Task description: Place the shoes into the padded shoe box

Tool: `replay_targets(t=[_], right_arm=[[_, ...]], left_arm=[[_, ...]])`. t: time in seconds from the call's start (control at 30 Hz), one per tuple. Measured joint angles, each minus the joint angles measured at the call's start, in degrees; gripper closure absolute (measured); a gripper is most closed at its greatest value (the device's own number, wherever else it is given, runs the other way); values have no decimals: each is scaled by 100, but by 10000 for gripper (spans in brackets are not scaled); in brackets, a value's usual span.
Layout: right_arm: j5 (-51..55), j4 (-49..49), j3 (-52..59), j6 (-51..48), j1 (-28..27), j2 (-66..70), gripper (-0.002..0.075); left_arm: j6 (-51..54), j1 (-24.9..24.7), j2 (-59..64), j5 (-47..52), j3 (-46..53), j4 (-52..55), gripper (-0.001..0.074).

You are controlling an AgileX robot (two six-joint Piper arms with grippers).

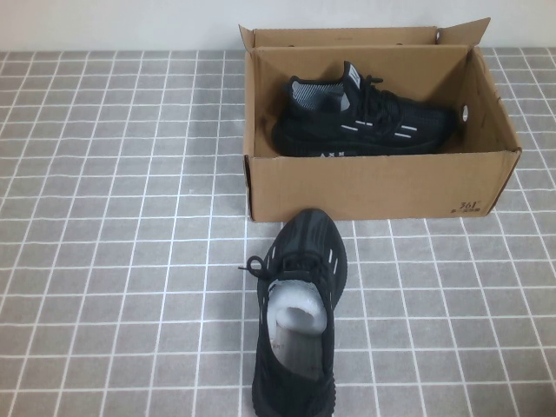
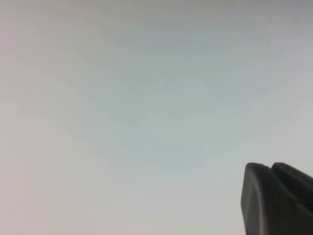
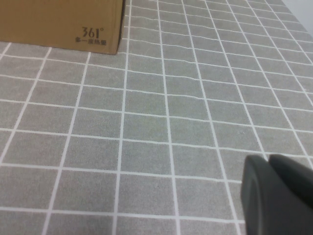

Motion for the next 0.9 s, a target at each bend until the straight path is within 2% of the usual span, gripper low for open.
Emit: replay_targets(t=[0.2, 0.33, 0.5, 0.73, 0.9], right_arm=[[0, 0, 0, 0, 0, 0, 734], [0, 0, 0, 0, 0, 0, 734], [0, 0, 0, 0, 0, 0, 734], [0, 0, 0, 0, 0, 0, 734], [0, 0, 0, 0, 0, 0, 734]], left_arm=[[39, 0, 1376, 2961, -1701, 22, 738], [61, 0, 2352, 4528, -2381, 85, 738], [357, 0, 3217, 5139, -2530, -281, 738], [3423, 0, 4186, 5688, -2595, -2301, 738], [4256, 0, 5093, 6442, -3026, -2589, 738]])
